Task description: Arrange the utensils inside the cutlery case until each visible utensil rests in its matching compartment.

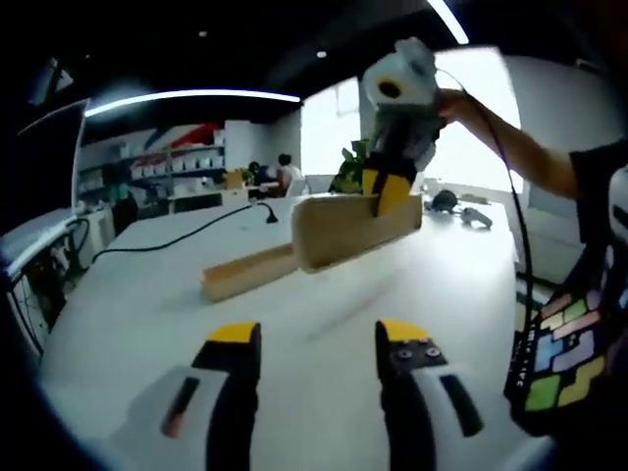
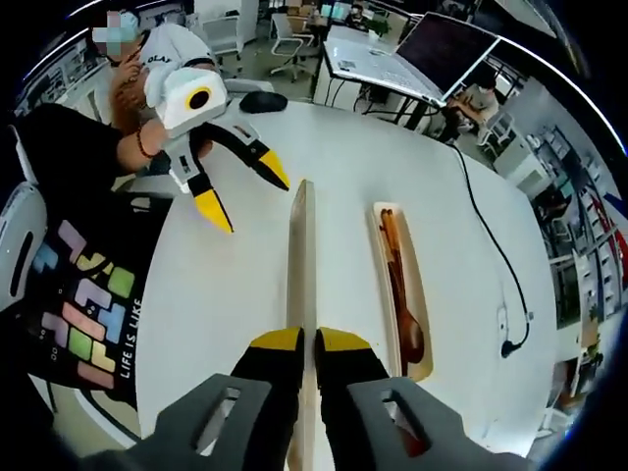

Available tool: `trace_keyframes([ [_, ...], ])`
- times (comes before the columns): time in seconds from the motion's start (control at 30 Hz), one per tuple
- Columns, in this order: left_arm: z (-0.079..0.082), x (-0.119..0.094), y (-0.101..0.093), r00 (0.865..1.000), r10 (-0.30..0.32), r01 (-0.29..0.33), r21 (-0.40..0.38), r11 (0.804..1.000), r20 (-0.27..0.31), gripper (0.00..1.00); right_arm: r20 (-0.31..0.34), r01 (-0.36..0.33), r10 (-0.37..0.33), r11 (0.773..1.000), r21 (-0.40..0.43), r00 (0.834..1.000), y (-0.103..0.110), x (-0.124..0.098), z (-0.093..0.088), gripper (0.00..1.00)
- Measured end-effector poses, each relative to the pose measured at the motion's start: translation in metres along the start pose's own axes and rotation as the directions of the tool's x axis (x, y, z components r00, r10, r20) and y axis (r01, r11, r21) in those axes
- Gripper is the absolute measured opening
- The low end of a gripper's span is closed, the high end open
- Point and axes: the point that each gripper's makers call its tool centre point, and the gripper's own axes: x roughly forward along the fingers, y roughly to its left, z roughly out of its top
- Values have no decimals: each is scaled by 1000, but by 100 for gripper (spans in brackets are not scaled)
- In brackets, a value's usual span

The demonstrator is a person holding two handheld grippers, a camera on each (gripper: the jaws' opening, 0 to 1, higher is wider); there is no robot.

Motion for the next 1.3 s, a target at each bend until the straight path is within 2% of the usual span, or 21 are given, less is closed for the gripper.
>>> trace_keyframes([
  [0.17,1,-1,4,1000,13,-13,-17,1000,7,52,2,101,-101,995,-23,995,-17,-3,2,3],
  [0.27,1,-2,6,1000,17,-17,-23,1000,9,53,10,170,-169,985,-36,986,-29,-6,3,3],
  [0.4,1,-1,8,1000,24,-24,-34,999,7,54,6,286,-286,956,-69,958,-47,-9,1,3],
  [0.53,2,0,9,1000,29,-28,-46,999,12,54,28,344,-342,935,-90,939,-55,-5,4,3],
  [0.63,4,0,11,999,29,-28,-54,998,16,54,74,403,-398,910,-92,915,-65,1,10,3],
  [0.67,4,0,11,999,30,-29,-56,998,16,54,78,410,-404,907,-93,911,-66,1,10,3],
  [0.83,6,-2,19,999,48,-46,-84,995,20,54,104,498,-487,854,-153,867,-78,13,14,3],
  [0.93,8,-3,23,998,56,-54,-99,994,24,54,103,529,-519,826,-196,848,-81,23,14,3],
  [1.0,9,-4,25,998,62,-59,-103,993,28,54,117,560,-548,803,-205,828,-85,28,16,3],
  [1.03,10,-5,26,998,65,-61,-104,993,29,54,128,584,-571,783,-212,811,-88,29,18,3],
  [1.13,14,-7,35,995,95,-89,-132,987,39,51,149,627,-610,742,-237,778,-95,33,20,3],
  [1.17,15,-8,36,994,98,-92,-139,986,40,51,157,647,-629,720,-252,761,-97,36,20,3],
  [1.27,17,-9,45,991,125,-117,-169,979,39,51,160,667,-651,691,-277,742,-97,46,19,3],
  [1.3,17,-8,47,991,130,-121,-171,978,38,51,175,686,-668,670,-283,724,-98,48,20,3],
])
